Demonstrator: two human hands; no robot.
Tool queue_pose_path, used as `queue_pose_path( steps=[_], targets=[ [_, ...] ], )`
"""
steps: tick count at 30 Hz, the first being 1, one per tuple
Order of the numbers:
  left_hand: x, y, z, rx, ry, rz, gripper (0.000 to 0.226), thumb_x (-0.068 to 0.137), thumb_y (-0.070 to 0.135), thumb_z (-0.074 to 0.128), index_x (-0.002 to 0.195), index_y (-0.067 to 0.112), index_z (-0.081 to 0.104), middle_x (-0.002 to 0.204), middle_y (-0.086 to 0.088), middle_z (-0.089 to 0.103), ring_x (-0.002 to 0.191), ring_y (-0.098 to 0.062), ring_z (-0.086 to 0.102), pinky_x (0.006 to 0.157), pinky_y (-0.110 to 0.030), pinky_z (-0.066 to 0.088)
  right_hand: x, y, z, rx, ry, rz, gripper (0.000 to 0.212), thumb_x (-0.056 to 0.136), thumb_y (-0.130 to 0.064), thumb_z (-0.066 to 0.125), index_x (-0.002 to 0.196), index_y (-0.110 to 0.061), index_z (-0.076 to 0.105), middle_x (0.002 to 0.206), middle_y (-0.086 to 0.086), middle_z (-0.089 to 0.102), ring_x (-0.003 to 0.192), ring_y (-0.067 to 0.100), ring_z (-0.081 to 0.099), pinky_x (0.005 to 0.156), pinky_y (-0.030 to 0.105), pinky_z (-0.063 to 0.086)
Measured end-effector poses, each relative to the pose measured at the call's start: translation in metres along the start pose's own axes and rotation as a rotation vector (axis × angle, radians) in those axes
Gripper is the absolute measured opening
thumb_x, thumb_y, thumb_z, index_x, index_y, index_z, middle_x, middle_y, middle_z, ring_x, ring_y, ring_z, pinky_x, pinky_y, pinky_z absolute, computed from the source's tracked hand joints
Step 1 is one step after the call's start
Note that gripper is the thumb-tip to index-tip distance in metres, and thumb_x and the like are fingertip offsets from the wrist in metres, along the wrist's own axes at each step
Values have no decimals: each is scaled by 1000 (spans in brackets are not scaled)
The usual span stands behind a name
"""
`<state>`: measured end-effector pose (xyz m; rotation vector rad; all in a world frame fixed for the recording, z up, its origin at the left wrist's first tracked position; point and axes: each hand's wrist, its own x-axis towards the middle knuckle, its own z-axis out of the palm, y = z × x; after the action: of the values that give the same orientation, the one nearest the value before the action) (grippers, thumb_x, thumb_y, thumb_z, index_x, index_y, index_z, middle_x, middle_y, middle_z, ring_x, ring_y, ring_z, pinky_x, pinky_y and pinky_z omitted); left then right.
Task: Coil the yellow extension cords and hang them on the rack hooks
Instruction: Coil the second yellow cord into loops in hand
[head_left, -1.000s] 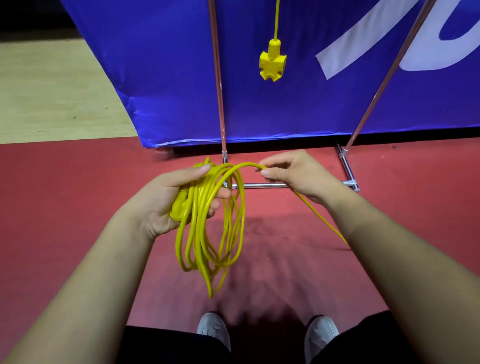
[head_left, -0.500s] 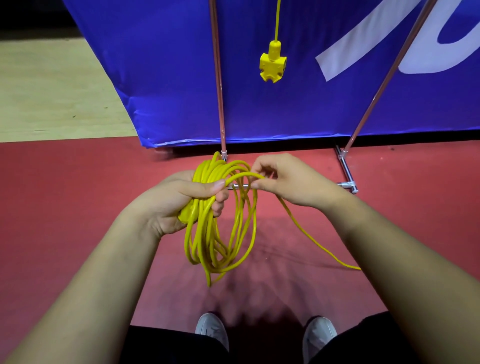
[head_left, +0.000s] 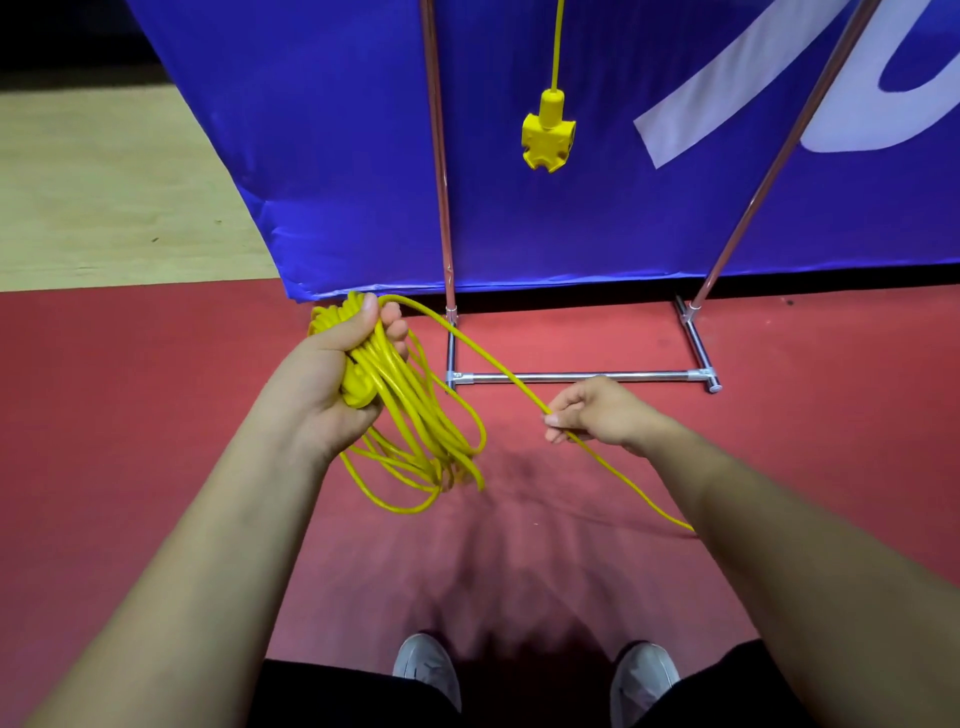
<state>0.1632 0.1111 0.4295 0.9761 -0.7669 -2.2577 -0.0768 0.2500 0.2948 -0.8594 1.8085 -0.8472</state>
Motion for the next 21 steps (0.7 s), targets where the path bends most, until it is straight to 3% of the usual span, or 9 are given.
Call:
queue_pose_path(
  steps=[2,5,8,11,13,16,18,21],
  targets=[
    [-2,2,-2,5,-24,8,23,82,20,62,100,7,64,72,1,65,64,-8,63,66,-21,53,-1,-11,9,41,-2,2,7,92,-3,61,84,-3,63,78,16,71,61,19,66,58,23,52],
    [-7,3,0,81,-87,21,12,81,13,59,91,10,65,72,3,67,64,-7,65,61,-20,54,0,-28,22,64,83,-10,7,92,-5,60,85,-5,60,70,11,69,52,16,57,48,23,43],
    [-9,2,3,146,-44,39,17,87,7,57,80,10,72,80,-5,74,71,-13,72,60,-23,56,-4,-50,25,-90,116,-74,15,88,-7,62,74,-11,66,60,2,67,47,11,44,49,22,35],
    [-10,0,4,215,-66,68,11,87,4,55,86,8,66,89,-13,75,77,-18,73,61,-24,57,-24,-79,22,-319,-42,-151,14,85,-8,65,73,-12,71,57,-3,62,43,3,44,48,18,35],
    [-10,-1,3,286,-95,87,8,86,2,55,88,7,60,91,-16,74,78,-20,73,64,-25,58,-41,-100,17,-348,-191,-159,12,85,-6,66,76,-10,74,57,-2,58,43,6,42,45,18,32],
    [-9,-8,3,435,-182,89,8,85,0,57,92,2,59,98,-24,72,91,-31,71,78,-34,59,-64,-130,11,-280,-373,-224,11,86,-4,64,81,-5,74,56,0,54,46,11,41,46,23,31],
    [-13,-14,3,604,-256,79,14,80,1,64,93,-4,63,98,-27,70,92,-34,70,83,-42,57,-73,-144,10,-166,-389,-330,12,89,-2,62,84,-2,72,53,-3,50,47,10,39,47,24,30],
    [-18,-14,5,720,-381,48,15,72,2,66,86,-5,66,77,-22,69,70,-30,68,67,-37,57,-74,-150,3,13,-281,-472,8,88,-3,64,88,3,69,55,-2,52,51,11,41,48,22,33]
  ],
)
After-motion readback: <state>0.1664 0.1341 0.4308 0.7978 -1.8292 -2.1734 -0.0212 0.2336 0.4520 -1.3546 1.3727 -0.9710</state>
